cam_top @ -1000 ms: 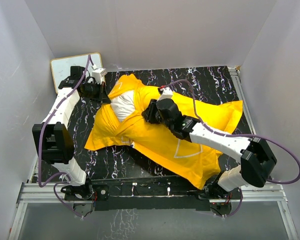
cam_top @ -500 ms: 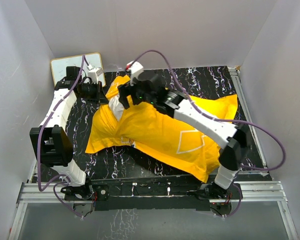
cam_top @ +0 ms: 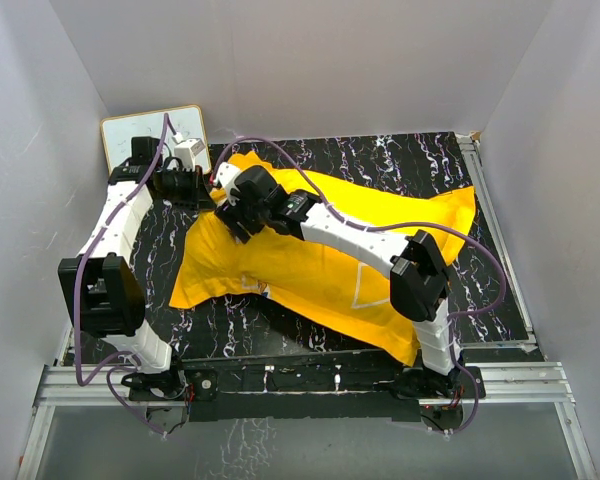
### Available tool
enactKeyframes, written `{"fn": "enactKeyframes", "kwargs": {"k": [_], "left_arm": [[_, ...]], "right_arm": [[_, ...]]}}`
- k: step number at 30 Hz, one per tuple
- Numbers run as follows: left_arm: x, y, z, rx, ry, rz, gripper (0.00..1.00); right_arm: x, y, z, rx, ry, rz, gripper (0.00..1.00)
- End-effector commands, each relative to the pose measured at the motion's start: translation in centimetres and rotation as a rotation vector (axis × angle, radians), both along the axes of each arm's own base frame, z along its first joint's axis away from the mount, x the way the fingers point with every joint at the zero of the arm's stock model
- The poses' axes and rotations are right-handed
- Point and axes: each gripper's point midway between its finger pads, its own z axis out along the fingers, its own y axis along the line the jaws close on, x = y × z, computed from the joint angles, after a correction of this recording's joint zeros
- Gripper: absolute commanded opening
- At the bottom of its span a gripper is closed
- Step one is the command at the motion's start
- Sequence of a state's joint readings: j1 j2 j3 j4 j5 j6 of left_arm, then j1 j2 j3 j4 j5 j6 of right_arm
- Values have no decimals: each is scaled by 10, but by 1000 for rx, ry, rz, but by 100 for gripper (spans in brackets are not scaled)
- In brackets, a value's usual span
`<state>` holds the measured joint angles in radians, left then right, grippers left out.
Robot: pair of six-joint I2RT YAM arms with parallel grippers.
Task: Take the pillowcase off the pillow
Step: Remove the pillow from the pillowcase.
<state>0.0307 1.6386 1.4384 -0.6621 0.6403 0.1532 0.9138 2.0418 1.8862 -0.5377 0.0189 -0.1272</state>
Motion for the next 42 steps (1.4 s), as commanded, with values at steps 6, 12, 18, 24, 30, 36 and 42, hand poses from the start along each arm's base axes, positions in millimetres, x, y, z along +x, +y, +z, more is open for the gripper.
{"fn": "enactKeyframes", "kwargs": {"k": [6, 12, 18, 24, 30, 36, 42], "left_arm": [[-3, 42, 2, 159, -119, 89, 0], [15, 79, -19, 351, -187, 200, 14], [38, 89, -35, 438, -229, 267, 26], [60, 127, -53, 728, -276, 337, 29], [60, 160, -44, 635, -231, 444, 17], [39, 175, -52, 425, -53, 537, 14], [44, 174, -56, 379, -20, 596, 25]], "right_arm": [[7, -107, -116, -356, 134, -311, 24], [-21, -95, -136, -303, 207, -286, 8], [-46, -82, -145, -303, 210, -268, 8], [-55, -94, -145, -268, 199, -321, 8], [-62, -127, -154, -265, 193, -393, 8], [-61, -145, -153, -208, 205, -465, 8], [-66, -148, -152, -199, 220, -466, 8]]}}
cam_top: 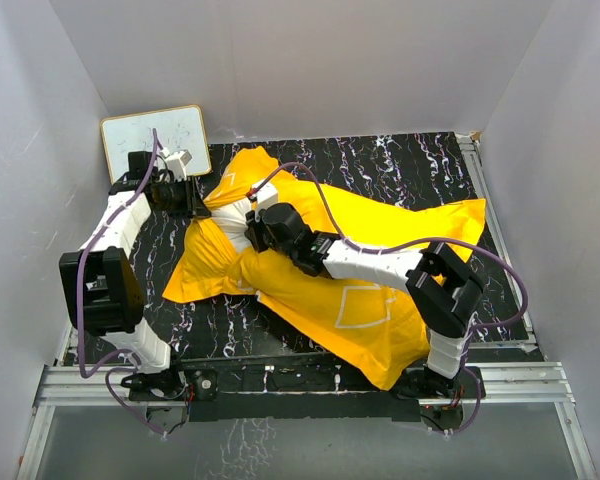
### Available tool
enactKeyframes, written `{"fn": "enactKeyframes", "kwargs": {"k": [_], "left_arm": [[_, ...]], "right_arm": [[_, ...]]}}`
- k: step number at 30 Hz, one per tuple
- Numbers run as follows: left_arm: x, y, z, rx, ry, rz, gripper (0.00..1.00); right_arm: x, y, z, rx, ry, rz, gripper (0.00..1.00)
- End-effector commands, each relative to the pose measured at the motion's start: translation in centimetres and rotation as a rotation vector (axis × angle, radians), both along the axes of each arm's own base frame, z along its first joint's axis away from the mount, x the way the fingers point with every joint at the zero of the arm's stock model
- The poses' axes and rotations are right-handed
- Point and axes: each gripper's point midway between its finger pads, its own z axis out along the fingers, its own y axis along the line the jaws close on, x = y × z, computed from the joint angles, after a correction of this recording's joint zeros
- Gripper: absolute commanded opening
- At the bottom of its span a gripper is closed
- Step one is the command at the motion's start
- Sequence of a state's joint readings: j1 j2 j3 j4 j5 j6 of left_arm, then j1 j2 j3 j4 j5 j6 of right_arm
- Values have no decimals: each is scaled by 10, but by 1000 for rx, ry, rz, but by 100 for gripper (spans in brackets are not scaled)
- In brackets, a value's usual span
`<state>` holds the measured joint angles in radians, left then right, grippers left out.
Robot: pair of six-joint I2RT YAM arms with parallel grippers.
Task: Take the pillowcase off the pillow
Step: Remove the pillow from the pillowcase.
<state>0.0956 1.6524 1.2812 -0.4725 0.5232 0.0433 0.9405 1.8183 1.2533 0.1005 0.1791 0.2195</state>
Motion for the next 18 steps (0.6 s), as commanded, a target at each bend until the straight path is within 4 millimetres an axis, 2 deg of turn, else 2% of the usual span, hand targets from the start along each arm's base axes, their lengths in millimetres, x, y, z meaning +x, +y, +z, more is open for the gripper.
{"fn": "enactKeyframes", "kwargs": {"k": [1, 5, 8, 11, 15, 18], "left_arm": [[33, 136, -7, 343, -38, 395, 25], [45, 133, 2, 276, -82, 418, 26], [56, 124, 19, 254, -180, 390, 30], [67, 118, 42, 397, -337, 330, 30], [80, 113, 61, 680, -509, 246, 34], [93, 115, 82, 781, -601, 269, 39]], "right_arm": [[-48, -125, -116, -495, 306, -137, 8], [-56, -126, -121, -479, 326, -123, 8], [-64, -124, -129, -475, 352, -105, 8], [-71, -120, -137, -487, 365, -86, 8], [-77, -110, -142, -492, 370, -65, 8], [-82, -104, -144, -491, 372, -53, 8]]}}
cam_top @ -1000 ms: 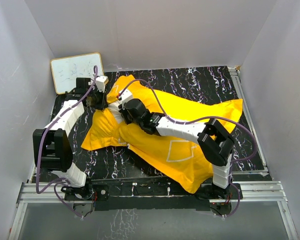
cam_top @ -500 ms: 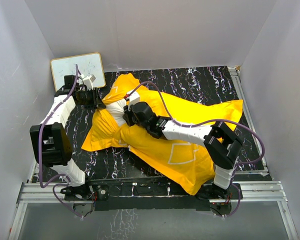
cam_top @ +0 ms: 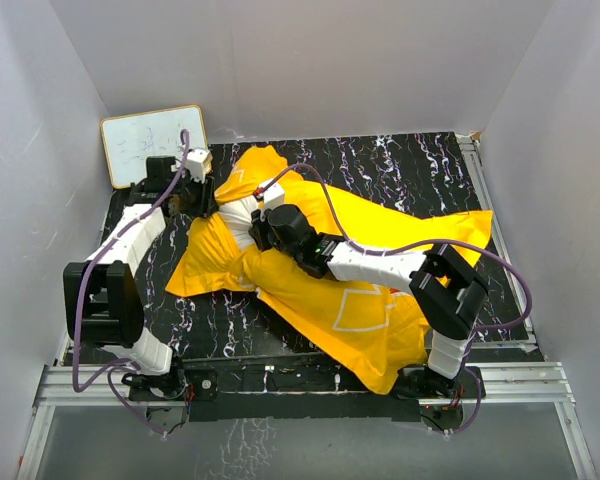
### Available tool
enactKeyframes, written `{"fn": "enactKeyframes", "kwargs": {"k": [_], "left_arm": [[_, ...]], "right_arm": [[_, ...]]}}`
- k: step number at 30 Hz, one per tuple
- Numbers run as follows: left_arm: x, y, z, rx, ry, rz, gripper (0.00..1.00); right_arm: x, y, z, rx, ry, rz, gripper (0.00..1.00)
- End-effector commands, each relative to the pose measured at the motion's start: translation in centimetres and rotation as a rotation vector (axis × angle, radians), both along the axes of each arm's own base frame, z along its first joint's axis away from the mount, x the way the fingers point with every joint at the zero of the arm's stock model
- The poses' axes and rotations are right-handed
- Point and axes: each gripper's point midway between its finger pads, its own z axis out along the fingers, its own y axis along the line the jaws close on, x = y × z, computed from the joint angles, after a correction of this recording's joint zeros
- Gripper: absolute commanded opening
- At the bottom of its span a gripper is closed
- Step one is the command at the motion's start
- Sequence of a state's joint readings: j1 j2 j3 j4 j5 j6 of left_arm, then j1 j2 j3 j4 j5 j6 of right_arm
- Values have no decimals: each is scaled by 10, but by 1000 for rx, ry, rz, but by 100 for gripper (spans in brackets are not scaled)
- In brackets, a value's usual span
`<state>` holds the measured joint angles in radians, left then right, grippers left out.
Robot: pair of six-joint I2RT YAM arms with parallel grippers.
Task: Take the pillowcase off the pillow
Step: Remove the pillow from the pillowcase.
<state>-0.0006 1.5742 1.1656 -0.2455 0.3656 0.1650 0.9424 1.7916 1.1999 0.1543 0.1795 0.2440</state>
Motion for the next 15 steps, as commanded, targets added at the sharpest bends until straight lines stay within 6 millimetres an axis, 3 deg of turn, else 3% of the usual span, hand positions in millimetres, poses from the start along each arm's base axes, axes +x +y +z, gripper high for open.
{"fn": "enactKeyframes", "kwargs": {"k": [1, 4, 6, 10, 12, 15], "left_arm": [[77, 123, 87, 519, -456, 374, 41], [82, 109, 116, 435, -522, 367, 42], [80, 90, 130, 354, -568, 318, 42], [71, 44, 133, 270, -598, 154, 42], [72, 39, 125, 322, -586, 146, 42], [77, 49, 124, 349, -602, 207, 41]], "right_arm": [[-79, -100, -146, -530, 377, -34, 8], [-83, -97, -150, -533, 383, -30, 8], [-84, -95, -152, -528, 387, -27, 8], [-87, -90, -155, -530, 391, -19, 8], [-87, -90, -155, -529, 391, -17, 8], [-89, -89, -155, -530, 392, -15, 8]]}}
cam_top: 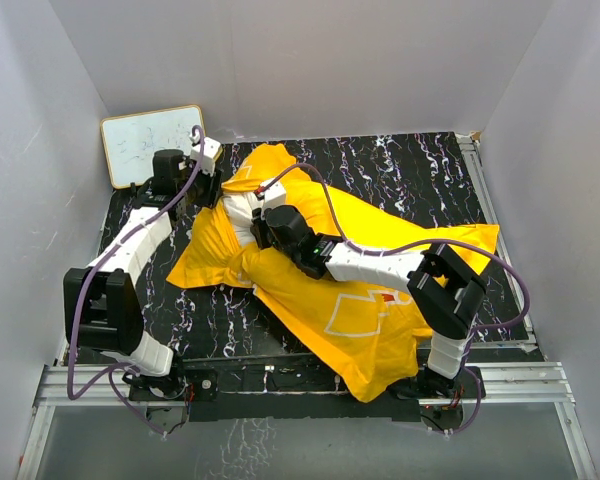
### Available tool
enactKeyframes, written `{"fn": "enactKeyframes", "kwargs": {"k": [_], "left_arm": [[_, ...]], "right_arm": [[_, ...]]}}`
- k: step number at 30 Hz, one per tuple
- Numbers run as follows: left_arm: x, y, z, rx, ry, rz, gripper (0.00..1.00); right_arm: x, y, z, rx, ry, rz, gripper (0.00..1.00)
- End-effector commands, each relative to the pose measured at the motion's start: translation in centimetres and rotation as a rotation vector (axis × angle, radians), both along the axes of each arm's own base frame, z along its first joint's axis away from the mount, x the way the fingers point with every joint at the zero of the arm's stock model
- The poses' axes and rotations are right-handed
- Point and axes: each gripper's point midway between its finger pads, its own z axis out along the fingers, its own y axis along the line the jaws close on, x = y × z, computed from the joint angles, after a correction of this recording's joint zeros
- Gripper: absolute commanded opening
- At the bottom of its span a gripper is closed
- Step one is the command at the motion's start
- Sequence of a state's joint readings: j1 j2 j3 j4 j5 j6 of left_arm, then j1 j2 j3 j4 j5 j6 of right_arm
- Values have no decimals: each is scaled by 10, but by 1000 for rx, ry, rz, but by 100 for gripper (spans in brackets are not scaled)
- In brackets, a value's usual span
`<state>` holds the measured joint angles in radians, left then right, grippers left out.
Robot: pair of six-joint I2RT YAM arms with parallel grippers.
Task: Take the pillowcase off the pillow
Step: Remove the pillow from the pillowcase.
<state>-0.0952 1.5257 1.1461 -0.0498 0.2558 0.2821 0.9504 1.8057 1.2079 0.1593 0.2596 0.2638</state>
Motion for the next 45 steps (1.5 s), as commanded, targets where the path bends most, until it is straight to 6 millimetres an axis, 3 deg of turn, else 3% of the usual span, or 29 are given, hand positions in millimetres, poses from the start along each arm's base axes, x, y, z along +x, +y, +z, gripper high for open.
{"fn": "enactKeyframes", "kwargs": {"k": [1, 6, 9, 12, 17, 19, 22, 26, 30, 33, 35, 36, 37, 39, 42, 43, 45], "left_arm": [[48, 71, 88, 154, -388, 297, 40], [46, 79, 120, 134, -521, 356, 30], [50, 99, 131, 192, -555, 458, 25], [54, 119, 128, 259, -552, 518, 29], [56, 134, 122, 297, -524, 552, 38], [57, 139, 102, 330, -453, 549, 41], [56, 148, 51, 356, -249, 541, 42], [34, 154, -42, 262, 149, 517, 41], [1, 138, -103, 199, 457, 414, 48], [-16, 123, -125, 157, 591, 340, 49], [-21, 116, -130, 133, 644, 325, 44], [-21, 114, -130, 119, 654, 324, 39], [-22, 111, -130, 97, 668, 321, 25], [-20, 97, -121, 28, 669, 293, 9], [-14, 71, -91, -90, 645, 232, 0], [-13, 62, -80, -114, 633, 213, 0], [-11, 50, -61, -150, 608, 188, 0]], "right_arm": [[-97, -85, -154, -512, 423, 52, 8], [-100, -88, -157, -518, 427, 48, 8], [-100, -89, -156, -516, 428, 46, 8], [-100, -89, -155, -514, 428, 46, 8], [-102, -91, -158, -515, 433, 45, 8], [-103, -92, -159, -514, 435, 43, 8], [-102, -92, -155, -503, 425, 40, 8], [-98, -86, -141, -462, 403, 39, 8], [-94, -73, -114, -380, 372, 48, 8], [-87, -62, -92, -343, 333, 63, 8], [-80, -52, -62, -288, 279, 82, 8], [-78, -46, -51, -269, 256, 98, 8], [-75, -39, -37, -245, 230, 117, 8], [-70, -23, -7, -190, 172, 164, 8], [-60, 0, 37, -134, 85, 230, 10], [-55, 7, 50, -131, 59, 243, 20], [-43, 18, 63, -162, 25, 263, 52]]}}
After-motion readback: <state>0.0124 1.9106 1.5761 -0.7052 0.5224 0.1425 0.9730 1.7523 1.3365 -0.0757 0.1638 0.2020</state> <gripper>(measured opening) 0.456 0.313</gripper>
